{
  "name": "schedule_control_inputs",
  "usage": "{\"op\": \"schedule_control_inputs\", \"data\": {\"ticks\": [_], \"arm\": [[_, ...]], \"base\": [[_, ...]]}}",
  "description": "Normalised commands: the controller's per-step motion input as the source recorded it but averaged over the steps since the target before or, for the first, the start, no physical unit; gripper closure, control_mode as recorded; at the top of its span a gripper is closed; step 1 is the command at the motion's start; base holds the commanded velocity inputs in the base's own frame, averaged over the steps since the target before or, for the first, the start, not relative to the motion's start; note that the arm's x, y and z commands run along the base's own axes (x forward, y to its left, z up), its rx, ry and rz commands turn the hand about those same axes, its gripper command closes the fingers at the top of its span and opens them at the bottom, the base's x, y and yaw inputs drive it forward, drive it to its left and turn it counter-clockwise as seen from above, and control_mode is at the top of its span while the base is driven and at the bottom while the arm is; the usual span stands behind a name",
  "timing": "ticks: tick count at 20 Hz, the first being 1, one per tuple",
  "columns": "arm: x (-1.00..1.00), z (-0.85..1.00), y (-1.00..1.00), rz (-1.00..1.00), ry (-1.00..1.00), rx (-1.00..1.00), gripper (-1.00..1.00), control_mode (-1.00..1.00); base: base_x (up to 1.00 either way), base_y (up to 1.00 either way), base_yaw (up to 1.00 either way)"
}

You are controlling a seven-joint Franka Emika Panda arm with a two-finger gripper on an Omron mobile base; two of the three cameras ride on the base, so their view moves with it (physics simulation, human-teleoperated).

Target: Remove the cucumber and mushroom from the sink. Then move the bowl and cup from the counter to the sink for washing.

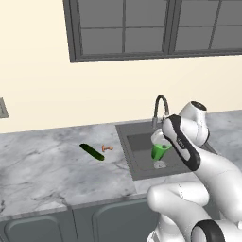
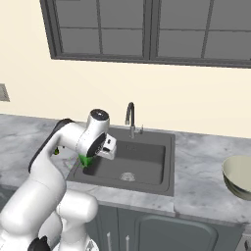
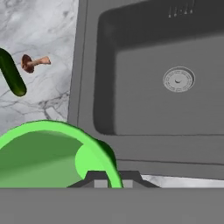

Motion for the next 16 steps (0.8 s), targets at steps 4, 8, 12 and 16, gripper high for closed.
{"op": "schedule_control_inputs", "data": {"ticks": [4, 8, 12, 16], "arm": [[0.19, 0.05, -0.22, -0.02, 0.0, 0.06, 1.0, -1.0], [0.19, 0.01, -0.18, -0.01, 0.0, 0.01, 1.0, -1.0], [0.23, -0.01, -0.14, -0.01, 0.0, 0.0, 1.0, -1.0], [0.25, -0.04, -0.11, -0.02, 0.0, 0.0, 1.0, -1.0]], "base": [[0.0, 0.0, 0.0], [0.0, 0.0, 0.0], [0.0, 0.0, 0.0], [0.0, 0.0, 0.0]]}}
